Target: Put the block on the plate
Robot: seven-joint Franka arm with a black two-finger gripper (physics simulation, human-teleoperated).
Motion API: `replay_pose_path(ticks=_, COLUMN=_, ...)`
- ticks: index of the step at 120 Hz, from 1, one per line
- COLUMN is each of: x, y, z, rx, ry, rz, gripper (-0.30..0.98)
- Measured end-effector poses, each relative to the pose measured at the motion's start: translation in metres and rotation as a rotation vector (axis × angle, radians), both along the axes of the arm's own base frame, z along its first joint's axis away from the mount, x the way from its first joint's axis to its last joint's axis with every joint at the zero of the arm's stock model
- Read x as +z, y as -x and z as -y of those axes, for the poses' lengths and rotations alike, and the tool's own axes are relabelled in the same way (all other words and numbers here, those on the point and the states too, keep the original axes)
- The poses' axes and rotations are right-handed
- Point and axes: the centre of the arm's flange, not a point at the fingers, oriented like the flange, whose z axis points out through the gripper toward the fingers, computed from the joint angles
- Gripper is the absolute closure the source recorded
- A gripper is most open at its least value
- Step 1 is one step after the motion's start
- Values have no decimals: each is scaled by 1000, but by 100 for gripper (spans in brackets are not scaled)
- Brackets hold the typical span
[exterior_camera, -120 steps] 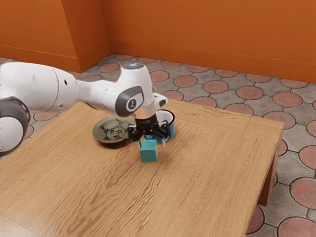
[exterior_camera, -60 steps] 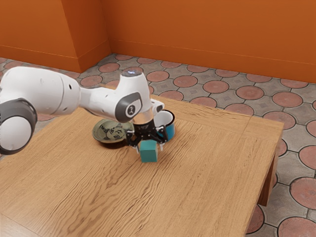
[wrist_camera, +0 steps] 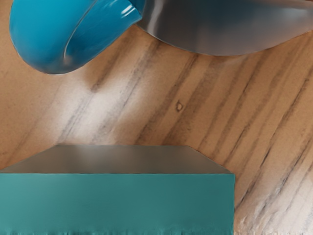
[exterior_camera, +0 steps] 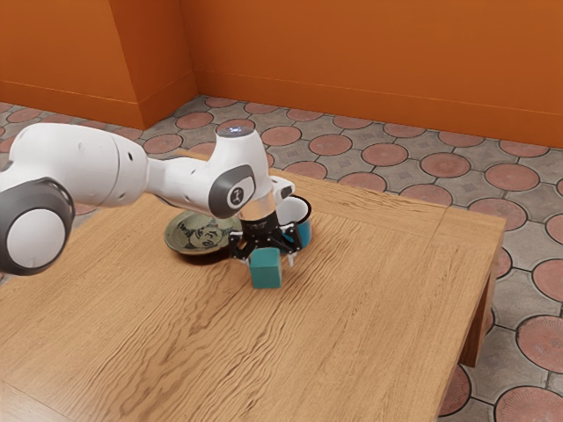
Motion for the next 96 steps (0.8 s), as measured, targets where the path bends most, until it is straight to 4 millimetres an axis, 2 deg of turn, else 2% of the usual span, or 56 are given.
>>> replay_pose_path(ticks=44, x=-10, y=3, z=-2, rx=-5, ry=6, rz=-17, gripper=1)
replay_pose_path(ticks=96, x=-11, y=3, z=-2, rx=-10, ry=8, rz=-17, gripper=18)
